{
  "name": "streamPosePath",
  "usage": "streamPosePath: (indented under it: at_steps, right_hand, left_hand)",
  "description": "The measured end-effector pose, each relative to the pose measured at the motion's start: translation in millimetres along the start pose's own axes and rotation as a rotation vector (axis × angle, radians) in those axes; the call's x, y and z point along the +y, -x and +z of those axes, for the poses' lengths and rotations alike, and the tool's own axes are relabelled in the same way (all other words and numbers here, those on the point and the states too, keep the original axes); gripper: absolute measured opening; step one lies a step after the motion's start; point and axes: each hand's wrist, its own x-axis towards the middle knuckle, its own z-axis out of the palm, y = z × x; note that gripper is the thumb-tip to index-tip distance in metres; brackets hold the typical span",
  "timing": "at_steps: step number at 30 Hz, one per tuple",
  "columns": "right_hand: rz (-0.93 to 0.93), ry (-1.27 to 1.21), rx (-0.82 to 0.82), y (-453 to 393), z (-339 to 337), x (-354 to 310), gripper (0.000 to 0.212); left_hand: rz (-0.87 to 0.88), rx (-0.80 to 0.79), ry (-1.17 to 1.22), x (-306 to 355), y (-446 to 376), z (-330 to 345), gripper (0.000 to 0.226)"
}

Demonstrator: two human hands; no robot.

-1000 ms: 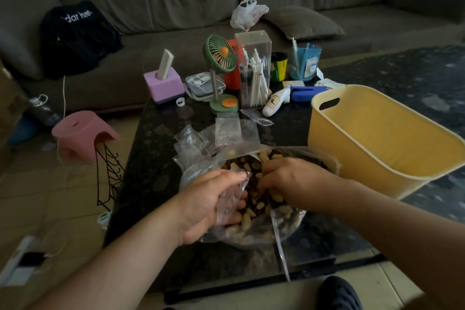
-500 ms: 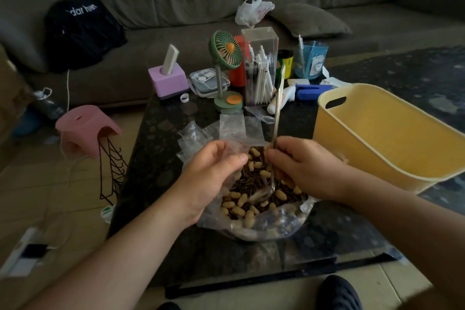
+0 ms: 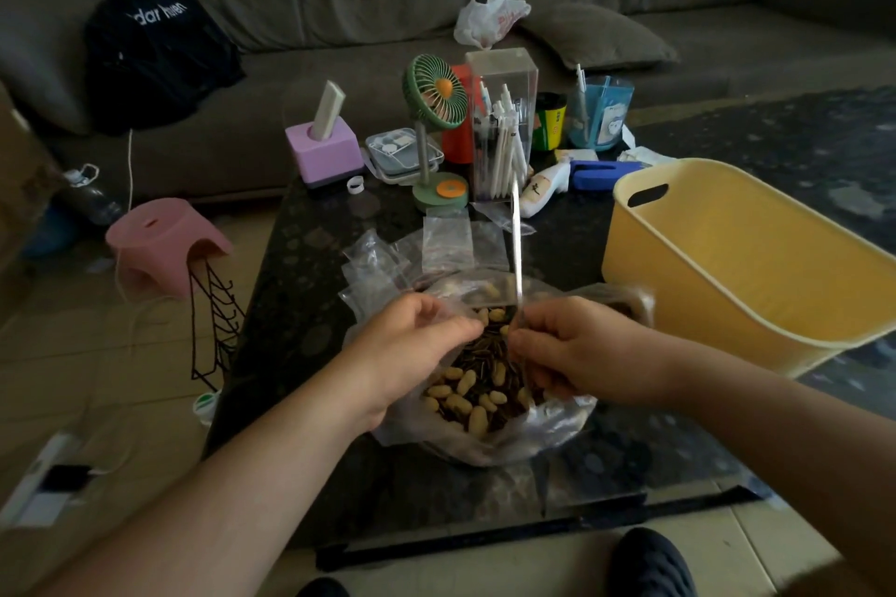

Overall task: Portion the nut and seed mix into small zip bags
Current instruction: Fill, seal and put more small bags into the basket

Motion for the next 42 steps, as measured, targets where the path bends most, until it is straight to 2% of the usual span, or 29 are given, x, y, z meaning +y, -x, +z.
streamPosePath:
  at_steps: [3,7,11,14,18,22,26,29,32,34,39,42]
  right_hand:
    - [-0.011,-0.022,-0.005,-4,11,0,0.019]
    - [0.027,-0.047,0.089,-11,18,2,0.020]
    - [0.073,-0.003,0.079,-12,7,-4,0.024]
    - [0.098,0.022,0.041,-7,-3,-2,0.026]
    - [0.123,-0.003,0.156,-9,-1,1,0.024]
    - [0.047,0.025,0.302,-13,14,3,0.017]
    - [-0.106,0.149,0.320,-10,27,3,0.012]
    - [-0.024,0.056,0.312,-13,24,5,0.014]
    - [0.077,-0.058,0.310,-14,18,7,0.016]
    - [0.099,-0.094,0.313,-13,14,7,0.016]
    - [0.121,-0.155,0.315,-8,3,3,0.016]
    - [0.093,-0.187,0.346,-3,-7,-1,0.018]
  left_hand:
    - [-0.074,-0.001,0.031,1,-1,-1,0.037]
    - [-0.116,-0.002,0.062,3,-2,-4,0.033]
    - [-0.097,-0.003,0.058,1,-2,-6,0.041]
    - [-0.060,-0.002,0.020,1,-1,-4,0.035]
    - [-0.085,-0.029,0.065,1,0,-2,0.036]
    - [-0.112,-0.039,0.112,4,2,1,0.033]
    - [-0.127,-0.042,0.175,4,5,6,0.029]
    - [-0.133,-0.098,0.313,4,6,5,0.032]
    - [-0.109,-0.207,0.382,3,7,2,0.047]
    - [-0.087,-0.188,0.313,3,6,-2,0.061]
    - [0.046,0.021,-0.043,3,6,-12,0.056]
    - [0.184,0.025,-0.081,0,7,-10,0.062]
